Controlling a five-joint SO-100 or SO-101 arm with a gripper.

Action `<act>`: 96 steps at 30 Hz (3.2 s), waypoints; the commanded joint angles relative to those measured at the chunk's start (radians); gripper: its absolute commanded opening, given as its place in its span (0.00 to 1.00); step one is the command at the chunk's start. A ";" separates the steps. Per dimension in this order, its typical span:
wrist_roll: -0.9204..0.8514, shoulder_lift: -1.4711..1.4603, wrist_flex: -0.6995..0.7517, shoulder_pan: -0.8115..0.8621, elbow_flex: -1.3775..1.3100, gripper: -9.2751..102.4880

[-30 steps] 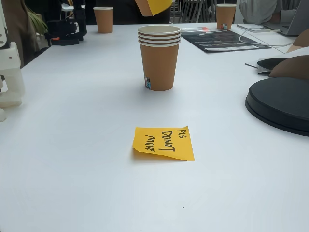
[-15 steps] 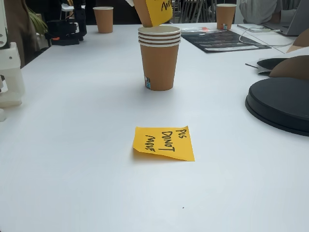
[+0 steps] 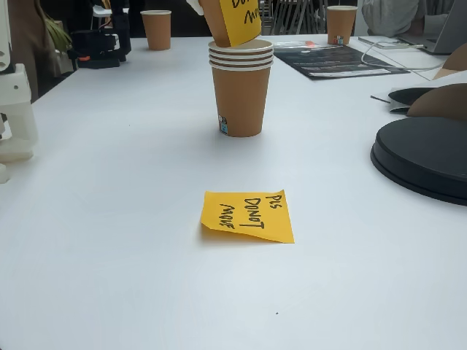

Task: Pickup cup and make a pile of cup.

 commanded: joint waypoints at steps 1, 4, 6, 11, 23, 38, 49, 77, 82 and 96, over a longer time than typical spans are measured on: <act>0.008 0.017 0.006 0.021 -0.072 0.02; 0.008 0.017 0.006 0.043 -0.072 0.02; 0.008 0.017 0.006 0.052 -0.072 0.02; 0.008 0.017 0.006 0.055 -0.072 0.02; 0.006 0.018 0.006 0.041 -0.071 0.02; 0.006 0.035 0.006 0.037 -0.071 0.03; -0.002 0.051 0.006 0.035 -0.069 0.03; 0.005 0.081 0.044 -0.002 -0.037 0.21; 0.005 0.089 0.046 0.000 -0.035 0.28; 0.006 0.143 0.044 0.095 0.060 0.30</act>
